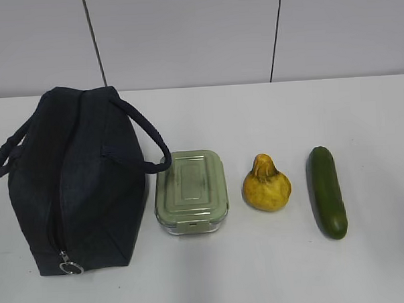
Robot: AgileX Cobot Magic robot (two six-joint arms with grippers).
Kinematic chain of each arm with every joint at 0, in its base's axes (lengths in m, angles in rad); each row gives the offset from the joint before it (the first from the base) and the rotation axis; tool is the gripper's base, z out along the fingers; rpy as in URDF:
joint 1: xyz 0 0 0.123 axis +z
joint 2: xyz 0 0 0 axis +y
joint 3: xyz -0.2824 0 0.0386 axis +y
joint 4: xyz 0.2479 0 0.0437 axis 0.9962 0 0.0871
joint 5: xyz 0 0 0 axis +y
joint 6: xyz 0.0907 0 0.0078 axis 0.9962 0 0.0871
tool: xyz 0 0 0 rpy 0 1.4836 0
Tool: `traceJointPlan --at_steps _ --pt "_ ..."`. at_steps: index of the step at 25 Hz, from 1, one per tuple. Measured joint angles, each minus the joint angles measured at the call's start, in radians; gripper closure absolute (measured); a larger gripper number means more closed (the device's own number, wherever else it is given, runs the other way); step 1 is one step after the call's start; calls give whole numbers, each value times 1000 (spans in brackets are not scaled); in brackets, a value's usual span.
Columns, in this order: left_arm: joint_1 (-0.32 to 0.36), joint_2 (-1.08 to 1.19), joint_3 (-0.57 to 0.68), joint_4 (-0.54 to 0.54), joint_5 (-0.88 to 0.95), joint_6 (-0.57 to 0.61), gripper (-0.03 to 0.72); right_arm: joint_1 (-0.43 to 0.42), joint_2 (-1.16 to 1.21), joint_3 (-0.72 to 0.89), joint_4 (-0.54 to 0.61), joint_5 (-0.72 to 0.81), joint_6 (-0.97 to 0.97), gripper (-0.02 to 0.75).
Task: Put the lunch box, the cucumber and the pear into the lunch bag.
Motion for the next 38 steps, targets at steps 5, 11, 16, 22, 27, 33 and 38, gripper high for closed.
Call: traceJointPlan --at_steps 5,11,16,22,27,33,38 --pt "0 0 0 0 0 0 452 0 216 -82 0 2 -52 287" --pt "0 0 0 0 0 0 452 0 459 -199 0 2 -76 287" --pt "0 0 0 0 0 0 452 0 665 -303 2 0 -80 287" --pt "0 0 0 0 0 0 452 0 925 -411 31 -6 -80 286" --pt "0 0 0 0 0 0 452 0 1110 -493 55 -10 -82 250" --pt "0 0 0 0 0 0 452 0 1268 -573 59 -15 -43 202" --pt "0 0 0 0 0 0 452 0 1391 -657 60 2 17 197"
